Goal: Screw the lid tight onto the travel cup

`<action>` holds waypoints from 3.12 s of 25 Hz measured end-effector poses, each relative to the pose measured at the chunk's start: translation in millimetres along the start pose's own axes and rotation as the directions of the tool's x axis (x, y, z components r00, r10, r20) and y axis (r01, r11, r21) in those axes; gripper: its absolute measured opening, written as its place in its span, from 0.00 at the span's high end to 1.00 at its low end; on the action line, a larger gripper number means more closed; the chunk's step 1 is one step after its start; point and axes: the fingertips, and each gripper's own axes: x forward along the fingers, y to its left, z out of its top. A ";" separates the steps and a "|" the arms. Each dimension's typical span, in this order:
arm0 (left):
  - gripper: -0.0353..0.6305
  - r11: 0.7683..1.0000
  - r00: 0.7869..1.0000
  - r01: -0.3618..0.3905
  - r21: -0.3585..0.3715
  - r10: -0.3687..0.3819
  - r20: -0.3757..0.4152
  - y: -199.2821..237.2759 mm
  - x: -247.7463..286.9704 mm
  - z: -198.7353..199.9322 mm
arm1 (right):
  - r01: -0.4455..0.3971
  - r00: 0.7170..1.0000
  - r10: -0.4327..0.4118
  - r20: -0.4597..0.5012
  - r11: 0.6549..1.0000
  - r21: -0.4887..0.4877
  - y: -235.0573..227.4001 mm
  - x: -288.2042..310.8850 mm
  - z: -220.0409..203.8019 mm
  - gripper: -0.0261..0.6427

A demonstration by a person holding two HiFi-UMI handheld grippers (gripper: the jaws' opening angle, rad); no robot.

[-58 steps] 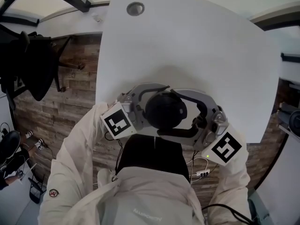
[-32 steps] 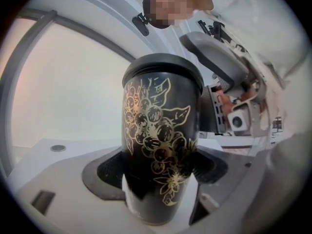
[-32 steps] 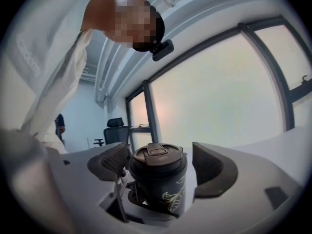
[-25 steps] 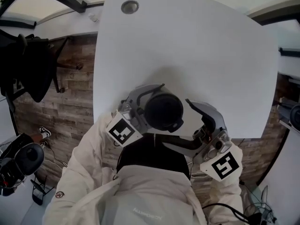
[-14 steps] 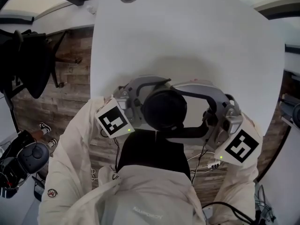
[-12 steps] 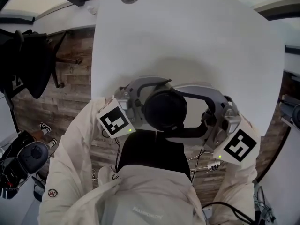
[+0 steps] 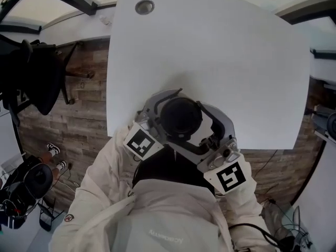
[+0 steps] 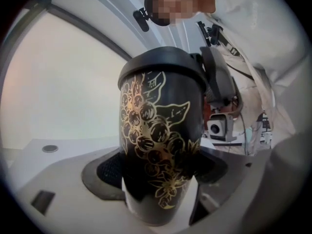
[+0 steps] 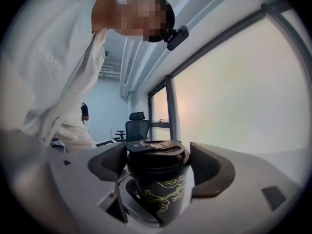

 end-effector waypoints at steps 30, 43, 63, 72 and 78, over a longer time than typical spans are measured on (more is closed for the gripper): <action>0.35 0.934 0.933 0.358 -0.005 -0.358 0.021 -8.9 -0.8 2.6 | -0.595 0.794 0.584 -0.169 0.803 -0.018 1.4 5.3 -5.0 0.37; 0.35 0.996 1.000 0.020 -0.091 -0.018 0.018 4.8 5.4 0.4 | -0.023 1.000 0.022 0.020 0.999 0.036 -14.6 8.4 3.5 0.37; 0.35 0.993 0.993 -0.114 -0.045 0.115 0.028 4.2 15.2 5.7 | 0.253 0.966 -0.255 0.043 0.967 0.034 -17.4 -19.7 16.4 0.37; 0.35 0.976 0.975 0.216 -0.015 -0.215 0.049 -1.6 7.9 6.1 | -0.471 0.877 0.466 -0.117 0.882 -0.012 -12.8 -14.2 0.0 0.37; 0.35 0.960 0.959 0.281 -0.019 -0.280 0.030 -1.0 6.3 1.2 | -0.560 0.820 0.546 -0.171 0.828 -0.042 -7.4 6.5 -15.6 0.36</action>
